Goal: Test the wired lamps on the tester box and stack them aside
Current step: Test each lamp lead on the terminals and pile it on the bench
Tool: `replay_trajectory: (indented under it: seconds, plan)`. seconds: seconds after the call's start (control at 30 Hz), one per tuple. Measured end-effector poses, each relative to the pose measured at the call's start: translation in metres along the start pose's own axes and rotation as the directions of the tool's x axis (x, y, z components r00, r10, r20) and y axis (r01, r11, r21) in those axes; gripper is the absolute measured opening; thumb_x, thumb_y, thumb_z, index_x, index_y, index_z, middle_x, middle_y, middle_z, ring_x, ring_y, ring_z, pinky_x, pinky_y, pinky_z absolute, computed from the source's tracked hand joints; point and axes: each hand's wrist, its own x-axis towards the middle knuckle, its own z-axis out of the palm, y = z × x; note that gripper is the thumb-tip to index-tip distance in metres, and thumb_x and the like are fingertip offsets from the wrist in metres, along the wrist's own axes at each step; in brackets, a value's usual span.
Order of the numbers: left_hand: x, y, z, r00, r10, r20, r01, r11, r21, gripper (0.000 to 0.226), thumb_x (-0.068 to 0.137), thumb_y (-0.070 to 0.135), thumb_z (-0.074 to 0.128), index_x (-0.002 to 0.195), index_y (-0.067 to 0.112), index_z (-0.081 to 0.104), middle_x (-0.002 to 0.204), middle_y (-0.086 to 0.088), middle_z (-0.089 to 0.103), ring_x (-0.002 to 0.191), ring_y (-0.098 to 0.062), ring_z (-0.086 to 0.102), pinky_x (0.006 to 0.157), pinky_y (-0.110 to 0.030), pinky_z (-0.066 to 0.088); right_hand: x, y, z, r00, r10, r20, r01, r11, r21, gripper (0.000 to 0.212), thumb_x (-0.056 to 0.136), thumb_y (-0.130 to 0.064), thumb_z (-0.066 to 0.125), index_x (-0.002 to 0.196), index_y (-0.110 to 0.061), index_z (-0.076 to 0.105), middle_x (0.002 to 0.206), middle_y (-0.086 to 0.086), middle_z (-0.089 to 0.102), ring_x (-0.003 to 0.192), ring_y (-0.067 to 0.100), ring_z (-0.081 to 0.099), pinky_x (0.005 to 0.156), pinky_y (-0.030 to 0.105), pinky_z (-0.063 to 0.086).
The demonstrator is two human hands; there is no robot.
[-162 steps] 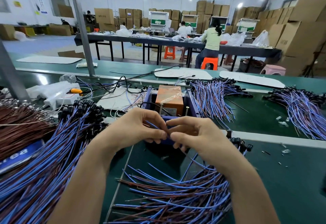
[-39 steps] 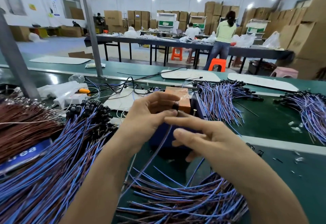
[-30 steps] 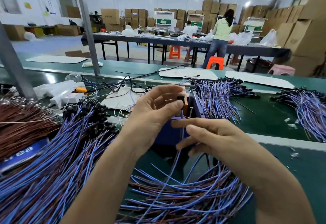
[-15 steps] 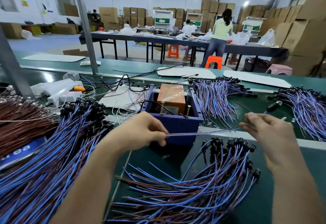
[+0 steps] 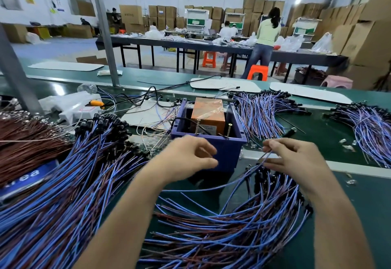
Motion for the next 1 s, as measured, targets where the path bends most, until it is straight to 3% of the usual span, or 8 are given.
replay_trajectory:
  seconds: [0.1, 0.17, 0.27, 0.37, 0.47, 0.7, 0.83, 1.0]
  plan:
    - [0.007, 0.007, 0.028, 0.978, 0.020, 0.208, -0.026, 0.999, 0.028, 0.048, 0.084, 0.038, 0.069, 0.128, 0.025, 0.056, 0.116, 0.004, 0.067, 0.102, -0.007, 0.063, 0.097, -0.028, 0.047, -0.003, -0.007, 0.002, 1.000, -0.010, 0.004, 0.009, 0.974, 0.224, 0.016, 0.091, -0.001, 0.058, 0.085, -0.011, 0.069, 0.086, 0.011, 0.070, 0.061, 0.021, 0.071, 0.052, 0.021, 0.056]
    - [0.007, 0.007, 0.035, 0.948, 0.017, 0.319, -0.030, 0.999, 0.035, 0.038, 0.090, 0.030, 0.064, 0.126, 0.020, 0.056, 0.105, -0.001, 0.071, 0.079, -0.008, 0.066, 0.082, -0.025, 0.052, -0.005, -0.010, 0.000, 0.998, -0.041, -0.045, 0.052, 0.958, 0.283, 0.016, 0.087, 0.005, 0.060, 0.086, -0.009, 0.068, 0.082, 0.011, 0.067, 0.053, 0.013, 0.068, 0.047, 0.019, 0.053]
    - [0.002, 0.006, 0.021, 0.939, 0.033, 0.342, -0.018, 0.999, -0.047, 0.020, 0.096, 0.017, 0.054, 0.112, 0.013, 0.065, 0.072, 0.002, 0.072, 0.054, -0.006, 0.052, 0.053, -0.013, 0.042, -0.002, -0.002, -0.007, 0.974, -0.088, -0.210, 0.105, 0.992, 0.070, 0.025, 0.085, 0.007, 0.063, 0.086, -0.017, 0.067, 0.085, 0.007, 0.069, 0.052, 0.012, 0.065, 0.050, 0.024, 0.053]
    - [-0.004, 0.002, -0.009, 0.972, 0.040, 0.230, -0.019, 0.995, -0.093, 0.016, 0.095, 0.017, 0.056, 0.099, 0.014, 0.072, 0.063, 0.007, 0.068, 0.053, -0.002, 0.049, 0.049, -0.010, 0.036, 0.003, 0.009, -0.012, 0.942, -0.130, -0.311, 0.068, 0.977, -0.202, 0.030, 0.084, 0.003, 0.064, 0.083, -0.026, 0.066, 0.089, 0.000, 0.070, 0.063, 0.023, 0.067, 0.068, 0.040, 0.057]
    - [-0.012, -0.007, -0.034, 0.991, 0.000, 0.130, 0.010, 0.997, -0.082, 0.012, 0.091, 0.014, 0.062, 0.087, 0.017, 0.074, 0.066, 0.005, 0.071, 0.049, -0.001, 0.047, 0.047, -0.010, 0.036, 0.007, 0.017, -0.011, 0.945, -0.120, -0.304, 0.011, 0.941, -0.337, 0.026, 0.082, 0.001, 0.064, 0.085, -0.025, 0.067, 0.090, -0.001, 0.070, 0.070, 0.030, 0.066, 0.063, 0.032, 0.050]
    - [-0.022, -0.013, -0.052, 0.998, -0.067, -0.007, 0.064, 0.980, -0.187, 0.005, 0.083, 0.008, 0.069, 0.078, 0.009, 0.068, 0.067, -0.004, 0.071, 0.053, -0.010, 0.055, 0.049, -0.018, 0.043, 0.004, 0.018, -0.005, 0.989, 0.145, -0.017, -0.128, 0.802, -0.583, 0.029, 0.086, -0.031, 0.068, 0.115, -0.028, 0.068, 0.112, 0.008, 0.064, 0.090, 0.024, 0.056, 0.073, 0.027, 0.038]
    - [-0.022, 0.001, -0.042, 0.999, 0.013, 0.035, -0.005, 0.978, -0.208, 0.008, 0.083, 0.003, 0.069, 0.078, 0.009, 0.070, 0.061, -0.001, 0.068, 0.052, -0.007, 0.058, 0.050, -0.016, 0.046, -0.015, -0.016, 0.010, 0.993, -0.086, 0.075, 0.111, 0.891, -0.440, 0.025, 0.084, -0.040, 0.068, 0.109, -0.039, 0.068, 0.100, -0.010, 0.067, 0.083, 0.007, 0.059, 0.069, 0.020, 0.044]
    - [-0.018, 0.013, -0.026, 0.997, 0.078, 0.027, -0.066, 0.947, -0.314, 0.011, 0.083, -0.006, 0.066, 0.082, 0.005, 0.068, 0.064, -0.002, 0.068, 0.057, -0.010, 0.066, 0.057, -0.017, 0.053, -0.035, -0.036, 0.053, 0.857, -0.319, 0.405, 0.402, 0.905, -0.138, 0.048, 0.084, -0.015, 0.072, 0.125, -0.036, 0.059, 0.103, -0.016, 0.067, 0.090, -0.002, 0.063, 0.078, 0.012, 0.051]
